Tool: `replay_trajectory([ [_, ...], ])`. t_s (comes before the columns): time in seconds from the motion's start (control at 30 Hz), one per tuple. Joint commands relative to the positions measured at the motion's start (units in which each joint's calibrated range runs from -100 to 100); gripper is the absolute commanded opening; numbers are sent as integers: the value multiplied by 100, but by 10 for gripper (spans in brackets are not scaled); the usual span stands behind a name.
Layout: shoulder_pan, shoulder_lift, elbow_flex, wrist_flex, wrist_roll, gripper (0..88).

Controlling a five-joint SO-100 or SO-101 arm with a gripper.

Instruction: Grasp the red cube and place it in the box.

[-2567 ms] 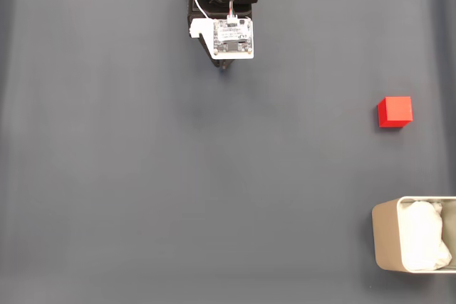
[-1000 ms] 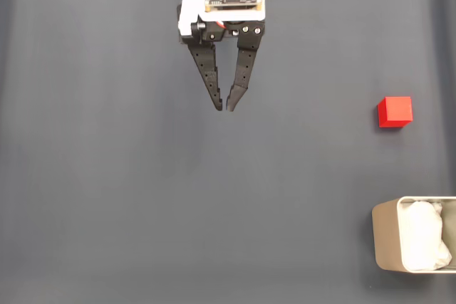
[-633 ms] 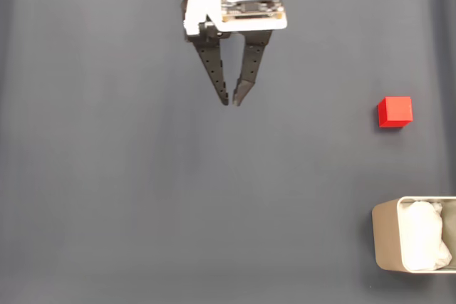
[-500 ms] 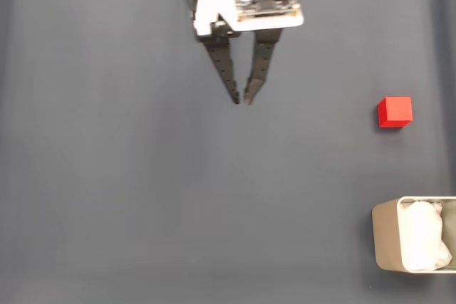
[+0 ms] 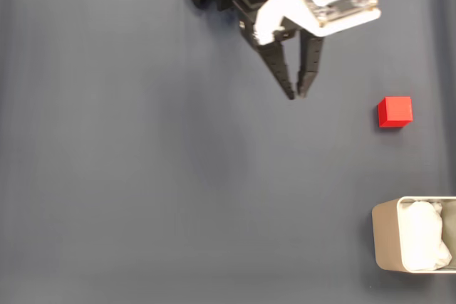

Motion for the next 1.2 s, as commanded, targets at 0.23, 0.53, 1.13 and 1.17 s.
replay_trajectory([
  [0.23,-958,-47,77,21,34,0],
  [0.53,-1746,-125,524,-159,0,45],
  [1.13,-2265,-21,2038,-1914,147,191],
  [1.17,-2272,31,2093,-2036,151,195],
])
